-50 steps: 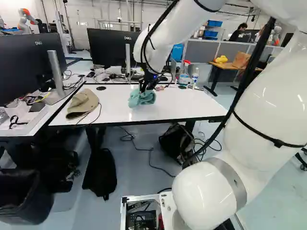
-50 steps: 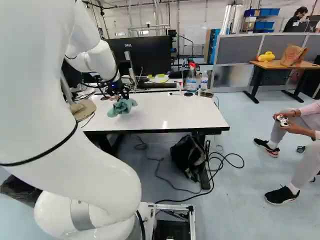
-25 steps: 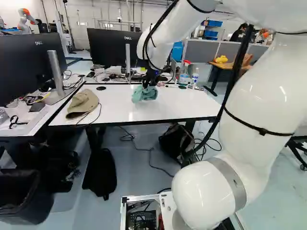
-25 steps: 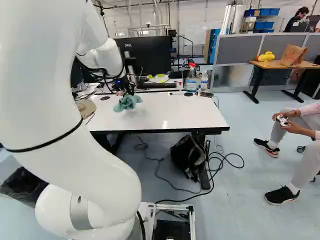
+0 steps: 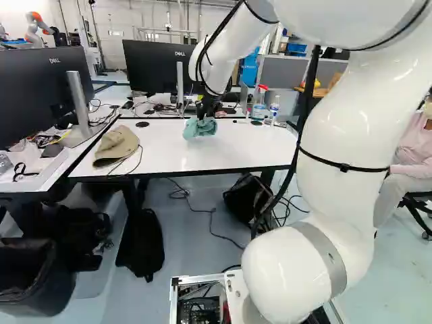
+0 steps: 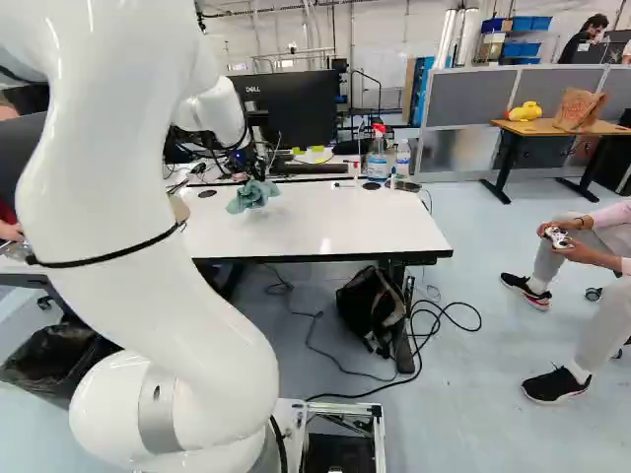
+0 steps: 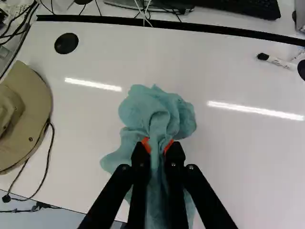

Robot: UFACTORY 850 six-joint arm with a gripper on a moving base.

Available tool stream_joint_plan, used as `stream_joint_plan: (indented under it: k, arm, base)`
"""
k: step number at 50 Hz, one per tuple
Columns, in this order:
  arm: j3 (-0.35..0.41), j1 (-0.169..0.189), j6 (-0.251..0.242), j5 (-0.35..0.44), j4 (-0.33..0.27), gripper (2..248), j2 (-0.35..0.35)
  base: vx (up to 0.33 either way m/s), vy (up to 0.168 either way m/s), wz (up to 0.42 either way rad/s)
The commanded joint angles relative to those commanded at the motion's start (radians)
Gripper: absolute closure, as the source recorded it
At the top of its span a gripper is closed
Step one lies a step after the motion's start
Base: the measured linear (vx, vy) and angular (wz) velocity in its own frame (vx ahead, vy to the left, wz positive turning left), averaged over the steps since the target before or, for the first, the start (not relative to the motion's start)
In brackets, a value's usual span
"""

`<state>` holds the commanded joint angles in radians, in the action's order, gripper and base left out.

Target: Clean the table with the green towel

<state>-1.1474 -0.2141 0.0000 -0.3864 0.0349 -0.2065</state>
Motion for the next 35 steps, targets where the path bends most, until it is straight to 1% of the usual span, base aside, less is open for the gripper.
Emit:
stream_joint_plan:
  k: [35]
  arm:
    - [-0.199, -0.046, 0.0, 0.0, 0.0, 204, -0.167]
  base:
    - [0.0, 0.0, 0.0]
